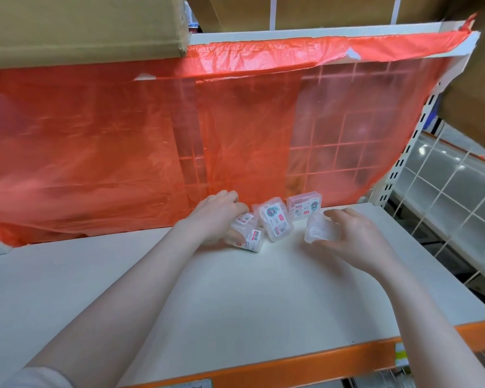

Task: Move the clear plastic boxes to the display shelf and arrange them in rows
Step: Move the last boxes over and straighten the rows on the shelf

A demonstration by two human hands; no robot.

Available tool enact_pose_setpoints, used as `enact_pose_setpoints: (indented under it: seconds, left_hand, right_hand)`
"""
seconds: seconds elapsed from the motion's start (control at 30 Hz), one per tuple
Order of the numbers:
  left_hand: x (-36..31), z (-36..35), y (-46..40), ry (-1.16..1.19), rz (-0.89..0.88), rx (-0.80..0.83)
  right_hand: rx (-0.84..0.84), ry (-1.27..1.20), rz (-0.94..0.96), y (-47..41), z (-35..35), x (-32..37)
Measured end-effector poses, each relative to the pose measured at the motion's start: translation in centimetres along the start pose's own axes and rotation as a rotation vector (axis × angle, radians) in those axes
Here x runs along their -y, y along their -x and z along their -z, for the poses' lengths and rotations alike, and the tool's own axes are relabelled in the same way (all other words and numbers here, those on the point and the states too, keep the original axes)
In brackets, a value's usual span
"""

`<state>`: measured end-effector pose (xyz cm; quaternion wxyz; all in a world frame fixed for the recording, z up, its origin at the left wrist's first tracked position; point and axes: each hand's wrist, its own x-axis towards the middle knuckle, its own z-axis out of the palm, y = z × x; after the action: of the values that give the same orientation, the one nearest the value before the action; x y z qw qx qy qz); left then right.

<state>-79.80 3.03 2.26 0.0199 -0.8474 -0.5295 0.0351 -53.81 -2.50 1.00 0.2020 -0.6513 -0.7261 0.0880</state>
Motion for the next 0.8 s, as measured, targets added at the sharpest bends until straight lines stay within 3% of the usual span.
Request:
enact_pose_setpoints:
  seconds: [0.47, 0.8]
  left_hand:
    - [-0.5, -0.2, 0.6, -0.007, -0.025, 0.05]
    - [-2.6, -0.8, 5.8, 0.11, 0.195, -0.107]
  right_hand:
    - [0.004, -0.01, -0.01, 0.8, -0.2, -0.3]
    - [-0.024, 0.038, 0.047, 3.6, -0.7, 0.2]
